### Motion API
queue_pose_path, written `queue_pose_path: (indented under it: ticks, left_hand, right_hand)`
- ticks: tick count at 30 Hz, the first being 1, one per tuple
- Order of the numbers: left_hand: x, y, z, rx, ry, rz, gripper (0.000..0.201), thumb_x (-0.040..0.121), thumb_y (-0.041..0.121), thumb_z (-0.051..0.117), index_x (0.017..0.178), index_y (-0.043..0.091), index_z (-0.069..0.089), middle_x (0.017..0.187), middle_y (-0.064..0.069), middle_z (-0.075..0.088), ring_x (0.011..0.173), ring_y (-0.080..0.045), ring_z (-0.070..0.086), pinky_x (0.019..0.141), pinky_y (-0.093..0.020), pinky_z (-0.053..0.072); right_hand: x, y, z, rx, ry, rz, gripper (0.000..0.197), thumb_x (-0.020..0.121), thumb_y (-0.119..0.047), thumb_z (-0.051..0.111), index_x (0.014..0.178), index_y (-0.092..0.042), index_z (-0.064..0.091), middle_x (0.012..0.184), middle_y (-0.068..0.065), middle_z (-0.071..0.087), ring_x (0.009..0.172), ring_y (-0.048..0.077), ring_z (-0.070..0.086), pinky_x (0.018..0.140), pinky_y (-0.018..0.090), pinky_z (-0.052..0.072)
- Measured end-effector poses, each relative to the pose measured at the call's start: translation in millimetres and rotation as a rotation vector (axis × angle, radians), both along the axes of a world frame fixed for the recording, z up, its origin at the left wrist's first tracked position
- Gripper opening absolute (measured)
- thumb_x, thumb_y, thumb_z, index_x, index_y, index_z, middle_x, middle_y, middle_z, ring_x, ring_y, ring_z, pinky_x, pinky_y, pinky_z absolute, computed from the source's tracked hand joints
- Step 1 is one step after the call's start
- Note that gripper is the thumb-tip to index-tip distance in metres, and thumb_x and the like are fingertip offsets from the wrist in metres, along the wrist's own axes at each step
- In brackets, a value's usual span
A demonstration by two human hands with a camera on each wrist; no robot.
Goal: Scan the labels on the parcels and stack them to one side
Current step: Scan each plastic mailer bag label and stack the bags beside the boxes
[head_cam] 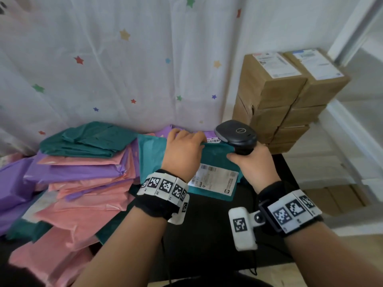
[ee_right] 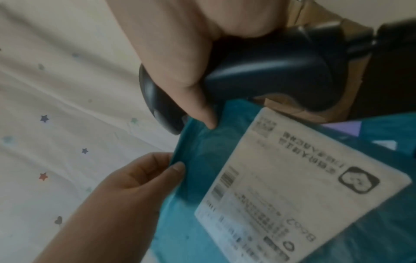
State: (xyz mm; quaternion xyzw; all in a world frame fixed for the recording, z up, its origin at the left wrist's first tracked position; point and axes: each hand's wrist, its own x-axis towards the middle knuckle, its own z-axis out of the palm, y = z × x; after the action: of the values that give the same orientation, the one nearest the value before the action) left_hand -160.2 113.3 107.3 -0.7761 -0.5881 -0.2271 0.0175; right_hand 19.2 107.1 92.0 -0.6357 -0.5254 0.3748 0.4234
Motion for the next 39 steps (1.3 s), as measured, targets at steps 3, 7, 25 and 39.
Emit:
queue_pose_path:
  ticks: [3,7,25,39]
  left_hand:
    - [2.6,-4.9,-6.1,0.066,-0.1,0.072,0.023,0.085,0.011,0.061,0.107,0.013,0.067,0.109,-0.005,0.065,0.108,-0.027,0.055,0.108,-0.047,0.03]
    - [8.7,-20.1,-23.6,0.088,-0.396,0.288,0.029,0.081,0.004,0.065,0.109,0.001,0.061,0.111,-0.016,0.06,0.107,-0.033,0.053,0.098,-0.033,0.031]
    - [8.3,-14.8,-50.7,-0.666,-1.414,0.23,0.019,0.095,0.002,0.051,0.104,0.017,0.056,0.101,0.003,0.069,0.09,-0.015,0.069,0.07,-0.031,0.059]
    - [-17.6,1.1,-63.9,-0.584,-1.203,0.38,0.029,0.092,-0.004,0.05,0.118,0.007,0.057,0.118,-0.012,0.065,0.106,-0.028,0.064,0.091,-0.048,0.053]
  right_hand:
    - [0.7,-3.3,-10.4,-0.008,0.111,-0.125,0.016,0.075,-0.003,0.078,0.085,-0.013,0.069,0.076,-0.001,0.073,0.073,0.016,0.073,0.064,0.033,0.056]
    - [8.5,0.0,-11.6,-0.009,0.294,-0.355,0.025,0.073,-0.004,0.079,0.083,-0.022,0.065,0.081,-0.006,0.071,0.075,0.009,0.07,0.069,0.028,0.054]
    - [11.7,5.8,-23.9,-0.148,0.583,-0.42,0.037,0.078,-0.004,0.077,0.113,0.0,0.066,0.101,0.014,0.073,0.084,0.028,0.074,0.075,0.039,0.062]
    - [-8.0,-15.2,-30.4,-0.223,0.281,-0.089,0.022,0.081,-0.023,0.08,0.097,-0.015,0.069,0.063,-0.001,0.064,0.049,0.007,0.056,0.047,0.023,0.049]
